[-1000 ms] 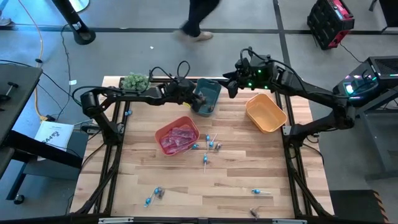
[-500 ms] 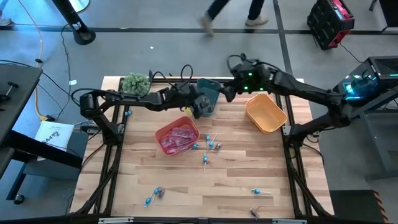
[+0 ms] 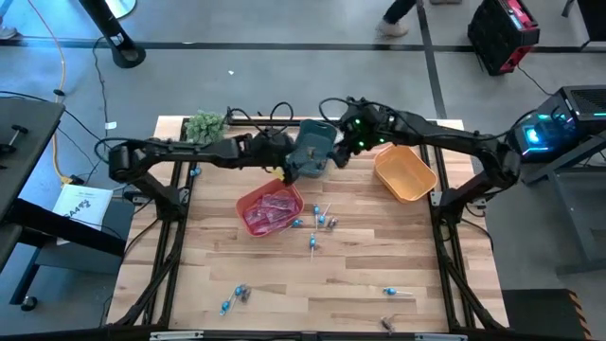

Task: Sort candy
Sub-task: Put the black candy into the blue bin

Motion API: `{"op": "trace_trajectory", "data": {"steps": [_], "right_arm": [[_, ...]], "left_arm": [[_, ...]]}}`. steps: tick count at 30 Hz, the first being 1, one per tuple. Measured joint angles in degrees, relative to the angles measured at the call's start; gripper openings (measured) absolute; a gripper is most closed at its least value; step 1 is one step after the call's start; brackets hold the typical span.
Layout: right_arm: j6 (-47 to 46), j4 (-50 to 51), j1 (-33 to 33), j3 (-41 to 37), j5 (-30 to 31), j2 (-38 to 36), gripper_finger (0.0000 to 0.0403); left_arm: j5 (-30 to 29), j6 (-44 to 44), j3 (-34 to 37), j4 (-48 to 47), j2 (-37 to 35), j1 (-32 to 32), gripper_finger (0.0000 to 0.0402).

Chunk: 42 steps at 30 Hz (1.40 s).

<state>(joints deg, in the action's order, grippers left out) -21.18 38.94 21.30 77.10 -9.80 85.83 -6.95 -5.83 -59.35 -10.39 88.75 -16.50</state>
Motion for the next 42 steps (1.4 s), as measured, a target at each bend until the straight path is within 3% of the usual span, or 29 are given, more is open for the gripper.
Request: {"op": "trace_trajectory", "data": {"steps": [3,8,13,16,21,29,35,42], "right_arm": [[1.0,6.2,-4.3,0.0,-0.6,-1.3,0.0224],[3.7,11.1,-15.3,-3.5,-0.7,-1.2,0.0224],[6.4,4.1,-25.6,-14.1,-0.4,-1.0,0.0224],[10.0,-3.3,-28.6,-19.3,4.8,-1.0,0.0224],[23.9,-12.9,-30.1,-22.3,7.9,1.4,0.0224],[39.4,-12.6,-29.4,-17.0,9.9,13.5,0.0224],[44.2,-7.7,-28.4,-12.5,12.0,20.5,0.0224],[46.5,-7.6,-28.0,-12.5,12.6,22.0,0.0201]], "left_arm": [[2.2,-2.6,1.2,-4.6,-5.0,0.9,0.0285],[1.4,-7.2,6.1,0.9,-15.4,2.5,0.0284],[-0.5,-13.0,9.2,7.5,-24.1,3.6,0.0284],[-2.6,-13.6,9.9,7.6,-27.1,4.6,0.0284],[-2.8,-17.1,9.8,8.4,-29.6,6.8,0.0284],[-2.2,-21.7,9.8,8.7,-31.7,12.8,0.0284],[-5.7,-23.0,9.8,8.5,-31.8,17.2,0.0284],[-9.3,-23.2,9.8,8.6,-31.8,20.0,0.0284]]}}
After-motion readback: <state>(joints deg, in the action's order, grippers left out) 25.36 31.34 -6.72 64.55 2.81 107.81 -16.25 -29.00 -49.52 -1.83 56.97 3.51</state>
